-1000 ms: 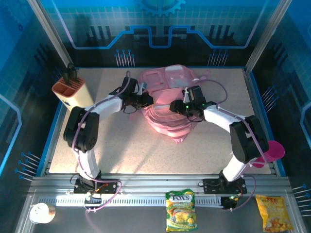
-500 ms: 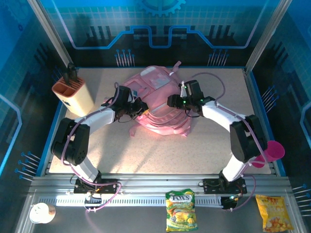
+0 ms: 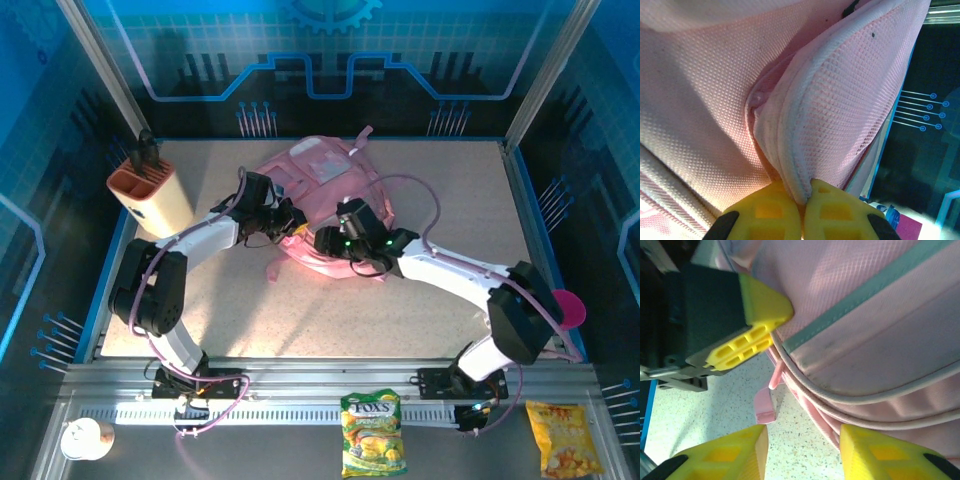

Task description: Pack books, pencil case, and school supplies into a backpack

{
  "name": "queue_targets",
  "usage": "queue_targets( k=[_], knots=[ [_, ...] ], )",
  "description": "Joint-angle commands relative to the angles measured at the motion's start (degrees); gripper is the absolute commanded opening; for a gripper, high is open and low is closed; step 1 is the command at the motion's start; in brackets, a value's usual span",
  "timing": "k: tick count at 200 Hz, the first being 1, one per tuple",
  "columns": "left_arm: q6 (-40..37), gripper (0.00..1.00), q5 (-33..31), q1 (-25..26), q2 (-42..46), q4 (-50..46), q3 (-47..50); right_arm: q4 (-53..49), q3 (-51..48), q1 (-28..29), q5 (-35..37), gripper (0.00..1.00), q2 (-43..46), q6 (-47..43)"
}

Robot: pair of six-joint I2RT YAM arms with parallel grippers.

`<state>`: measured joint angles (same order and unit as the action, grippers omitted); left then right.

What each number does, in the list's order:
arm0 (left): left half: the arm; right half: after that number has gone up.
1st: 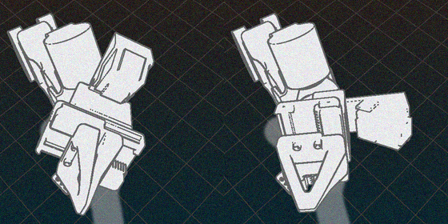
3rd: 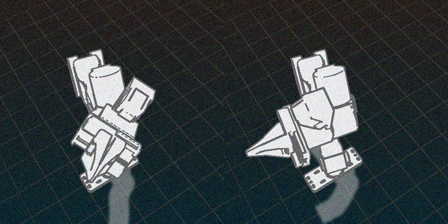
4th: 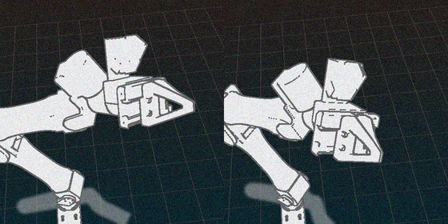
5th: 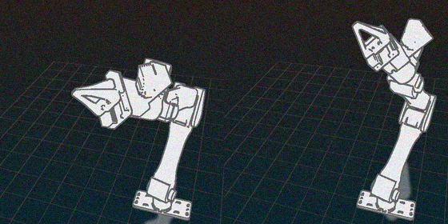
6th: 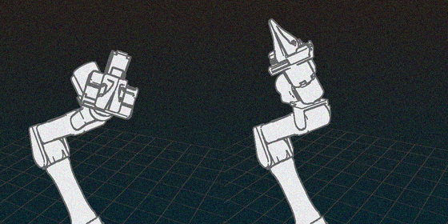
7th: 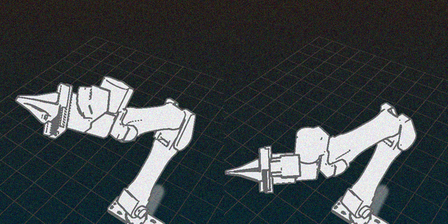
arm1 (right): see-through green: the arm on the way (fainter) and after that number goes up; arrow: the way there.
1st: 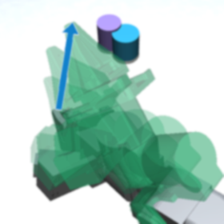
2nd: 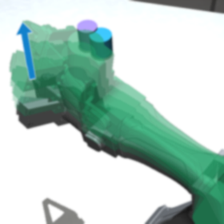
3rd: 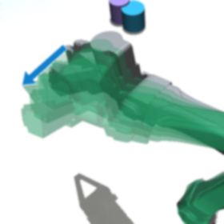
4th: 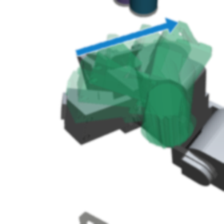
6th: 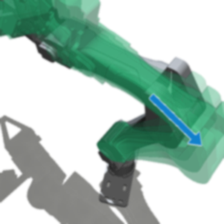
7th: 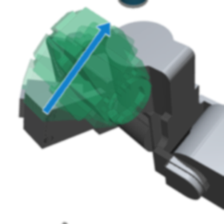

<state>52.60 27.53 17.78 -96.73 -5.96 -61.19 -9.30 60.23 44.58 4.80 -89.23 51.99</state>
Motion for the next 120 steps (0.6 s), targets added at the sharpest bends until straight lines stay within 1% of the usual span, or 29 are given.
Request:
queue_targets(
  k=[1,29,81,100,120],
  knots=[
    [0.36,0.0,6.62,0.54,-1.06,-1.15,-2.36,2.62,2.73,2.37,4.59,0.42,-3.6,6.96],
    [0.92,0.0,7.2,0.5,-1.01,-0.47,-2.1,3.79,5.16,4.43,6.83,0.42,-7.13,8.11],
    [1.15,0.0,7.89,0.5,-1.1,-0.11,-2.09,3.86,8.6,4.55,7.79,0.41,-11.76,8.83],
    [1.12,0.0,7.98,0.5,-1.01,-0.16,-2.1,3.74,9.56,4.6,8.21,0.39,-12.95,9.1],
    [1.2,0.0,8.11,0.5,-1.01,-0.23,-2.18,2.86,10.55,4.59,9.1,0.36,-14.01,9.27]
  ],
)
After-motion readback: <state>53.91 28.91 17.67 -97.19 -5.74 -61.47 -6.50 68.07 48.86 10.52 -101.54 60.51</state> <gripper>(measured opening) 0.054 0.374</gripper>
